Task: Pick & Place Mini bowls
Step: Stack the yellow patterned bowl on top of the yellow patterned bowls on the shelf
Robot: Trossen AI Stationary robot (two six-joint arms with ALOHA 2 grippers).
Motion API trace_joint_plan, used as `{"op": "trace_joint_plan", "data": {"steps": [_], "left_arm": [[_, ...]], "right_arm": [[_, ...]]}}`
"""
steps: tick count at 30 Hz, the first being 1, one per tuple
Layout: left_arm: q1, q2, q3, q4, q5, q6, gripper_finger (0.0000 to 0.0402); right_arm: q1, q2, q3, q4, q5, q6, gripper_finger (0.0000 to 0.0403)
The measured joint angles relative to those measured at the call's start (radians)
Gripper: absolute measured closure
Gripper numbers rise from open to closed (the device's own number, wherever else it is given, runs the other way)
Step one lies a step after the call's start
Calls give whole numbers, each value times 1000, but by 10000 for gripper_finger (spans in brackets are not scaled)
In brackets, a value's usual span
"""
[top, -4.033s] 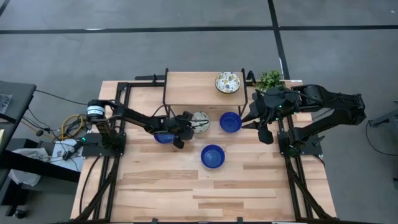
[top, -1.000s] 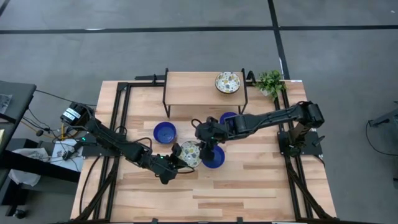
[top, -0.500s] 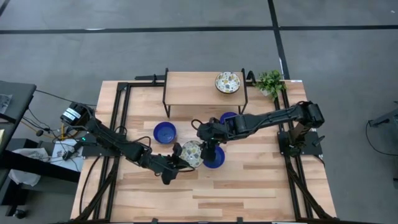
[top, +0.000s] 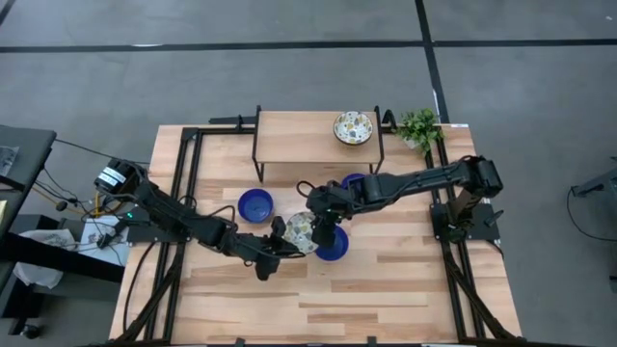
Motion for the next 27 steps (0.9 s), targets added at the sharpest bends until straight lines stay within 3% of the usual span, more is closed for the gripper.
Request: {"op": "trace_joint_plan", "data": {"steps": [6, 14, 27], "left_arm": [[2, 0, 1, 40, 3, 32, 387], [6, 0, 6, 71, 8, 56, 381], [4, -2, 5, 73, 2, 45, 365]], "right_arm": [[-16, 0, 0, -23, -5, 27, 317], [-27, 1, 0, -17, -21, 66, 391], [-62, 1, -4, -52, -112, 41, 402]]}}
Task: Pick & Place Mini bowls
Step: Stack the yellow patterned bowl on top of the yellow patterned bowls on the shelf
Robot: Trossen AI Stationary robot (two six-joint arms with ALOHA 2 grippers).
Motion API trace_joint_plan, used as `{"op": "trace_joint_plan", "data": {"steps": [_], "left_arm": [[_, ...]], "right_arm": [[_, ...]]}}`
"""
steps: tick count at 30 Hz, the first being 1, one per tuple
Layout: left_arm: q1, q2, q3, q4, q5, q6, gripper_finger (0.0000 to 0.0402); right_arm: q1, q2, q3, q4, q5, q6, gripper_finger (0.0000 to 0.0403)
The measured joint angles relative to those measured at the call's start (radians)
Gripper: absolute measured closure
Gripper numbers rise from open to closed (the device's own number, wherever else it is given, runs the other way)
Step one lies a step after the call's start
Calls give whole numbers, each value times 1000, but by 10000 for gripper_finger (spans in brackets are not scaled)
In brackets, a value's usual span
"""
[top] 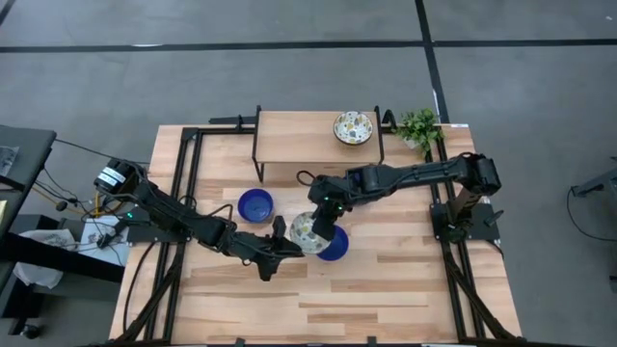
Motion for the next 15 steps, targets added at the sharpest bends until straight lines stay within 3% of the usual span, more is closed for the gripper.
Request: {"op": "trace_joint_plan", "data": {"steps": [9, 15], "left_arm": [[1, -2, 0, 4, -19, -34, 328], [1, -17, 0, 5, -112, -42, 316]], "right_arm": [[-14, -1, 35, -58, -32, -14, 402], [-15, -11, 112, -140, 13, -17, 402]]}}
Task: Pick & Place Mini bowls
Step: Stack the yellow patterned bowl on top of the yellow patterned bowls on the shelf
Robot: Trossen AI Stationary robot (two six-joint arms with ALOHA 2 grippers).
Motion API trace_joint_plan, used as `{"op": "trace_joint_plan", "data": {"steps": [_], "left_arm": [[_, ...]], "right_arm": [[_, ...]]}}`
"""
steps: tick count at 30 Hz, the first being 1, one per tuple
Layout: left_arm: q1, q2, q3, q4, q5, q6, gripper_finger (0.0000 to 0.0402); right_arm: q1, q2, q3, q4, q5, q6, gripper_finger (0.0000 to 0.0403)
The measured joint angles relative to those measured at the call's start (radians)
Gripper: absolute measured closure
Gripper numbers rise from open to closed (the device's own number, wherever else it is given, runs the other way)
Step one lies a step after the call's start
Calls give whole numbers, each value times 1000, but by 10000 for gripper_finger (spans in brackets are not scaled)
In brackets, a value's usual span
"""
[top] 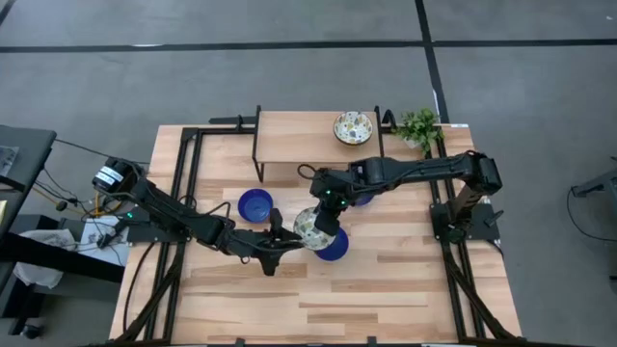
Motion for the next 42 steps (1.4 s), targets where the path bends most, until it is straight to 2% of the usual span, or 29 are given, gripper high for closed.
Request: {"op": "trace_joint_plan", "data": {"steps": [7, 18, 23, 28, 34, 42], "left_arm": [[-1, -117, -3, -37, -2, -86, 316], [7, -379, -128, -52, 3, -157, 316], [13, -453, -194, -54, 5, -207, 316], [14, -482, -237, -46, 3, -238, 316], [13, -474, -258, -34, -1, -239, 316], [13, -472, -257, -14, -1, -240, 316]], "right_arm": [[-18, -81, 33, -63, 42, 7, 402], [-110, -253, 36, -134, 124, 34, 402], [-227, -319, 35, -134, 153, 34, 402], [-405, -354, 35, -133, 163, 34, 402], [-629, -338, 35, -124, 93, 34, 403], [-778, -233, 35, -78, -33, 32, 403]]}}
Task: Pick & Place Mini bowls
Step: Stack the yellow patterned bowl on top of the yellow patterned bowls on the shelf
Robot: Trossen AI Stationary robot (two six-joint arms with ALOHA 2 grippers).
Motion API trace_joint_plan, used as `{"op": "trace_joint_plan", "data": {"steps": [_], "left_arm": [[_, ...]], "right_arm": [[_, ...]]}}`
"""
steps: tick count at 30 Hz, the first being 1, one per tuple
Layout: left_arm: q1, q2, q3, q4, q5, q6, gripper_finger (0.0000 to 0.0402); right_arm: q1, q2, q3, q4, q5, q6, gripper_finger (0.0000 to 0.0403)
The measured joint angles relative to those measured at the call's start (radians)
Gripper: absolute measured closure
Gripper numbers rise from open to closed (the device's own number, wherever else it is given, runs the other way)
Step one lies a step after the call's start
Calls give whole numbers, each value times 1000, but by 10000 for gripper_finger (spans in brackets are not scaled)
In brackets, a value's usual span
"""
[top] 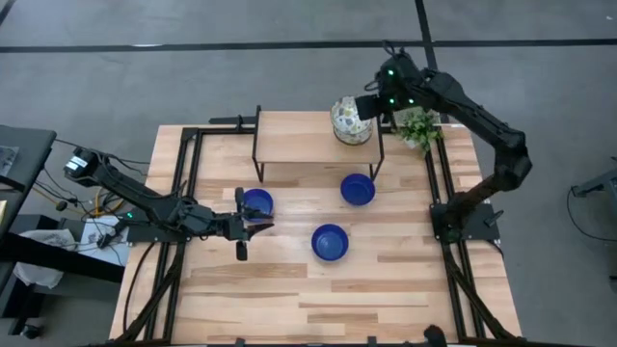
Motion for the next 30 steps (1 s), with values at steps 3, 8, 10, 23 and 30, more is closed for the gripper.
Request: {"op": "trace_joint_plan", "data": {"steps": [3, 8, 10, 23, 30], "left_arm": [[0, 0, 0, 0, 0, -17, 316], [0, 0, 0, 0, 0, -18, 316], [0, 0, 0, 0, 0, -18, 316], [0, 0, 1, 6, 0, -18, 316], [0, 0, 1, 6, 0, -18, 316]], "right_arm": [[-22, 33, 0, -6, -10, -14, 403], [-39, 50, 0, -23, -26, -25, 403], [-39, 49, 0, -18, -27, -24, 403], [-42, 80, 0, -70, -12, -24, 403], [-42, 81, -1, -81, -10, -24, 403]]}}
